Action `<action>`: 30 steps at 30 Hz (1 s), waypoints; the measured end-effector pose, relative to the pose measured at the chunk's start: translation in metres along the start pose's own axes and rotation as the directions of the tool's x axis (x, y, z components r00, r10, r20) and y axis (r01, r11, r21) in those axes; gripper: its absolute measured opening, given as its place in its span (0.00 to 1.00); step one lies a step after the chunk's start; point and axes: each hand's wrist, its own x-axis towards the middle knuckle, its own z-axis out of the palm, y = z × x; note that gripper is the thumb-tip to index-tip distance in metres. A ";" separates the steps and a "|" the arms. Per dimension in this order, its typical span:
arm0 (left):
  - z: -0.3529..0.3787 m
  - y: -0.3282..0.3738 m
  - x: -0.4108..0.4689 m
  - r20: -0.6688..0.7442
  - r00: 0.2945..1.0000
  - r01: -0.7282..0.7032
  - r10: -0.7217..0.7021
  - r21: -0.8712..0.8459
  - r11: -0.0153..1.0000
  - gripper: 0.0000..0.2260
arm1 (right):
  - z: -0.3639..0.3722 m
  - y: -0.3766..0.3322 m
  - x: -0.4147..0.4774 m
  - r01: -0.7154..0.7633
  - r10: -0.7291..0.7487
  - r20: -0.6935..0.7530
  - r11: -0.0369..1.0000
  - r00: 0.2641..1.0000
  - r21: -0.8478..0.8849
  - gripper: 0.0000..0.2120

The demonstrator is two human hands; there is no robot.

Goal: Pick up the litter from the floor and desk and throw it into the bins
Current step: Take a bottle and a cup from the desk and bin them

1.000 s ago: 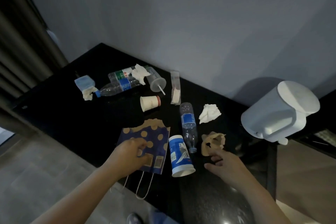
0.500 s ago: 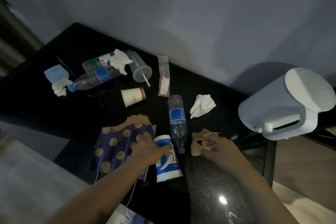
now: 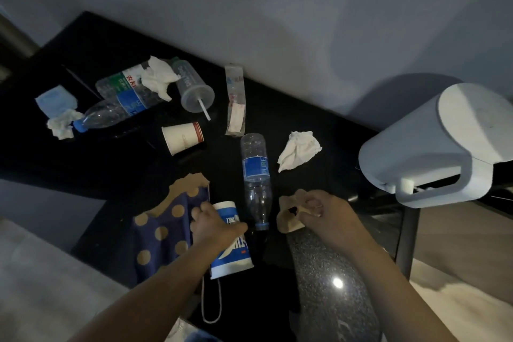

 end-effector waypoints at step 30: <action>-0.097 -0.062 -0.033 -0.205 0.973 -0.159 0.105 -0.271 0.949 0.41 | 0.087 -0.072 0.058 -0.089 0.099 -0.167 0.994 0.981 0.067 0.44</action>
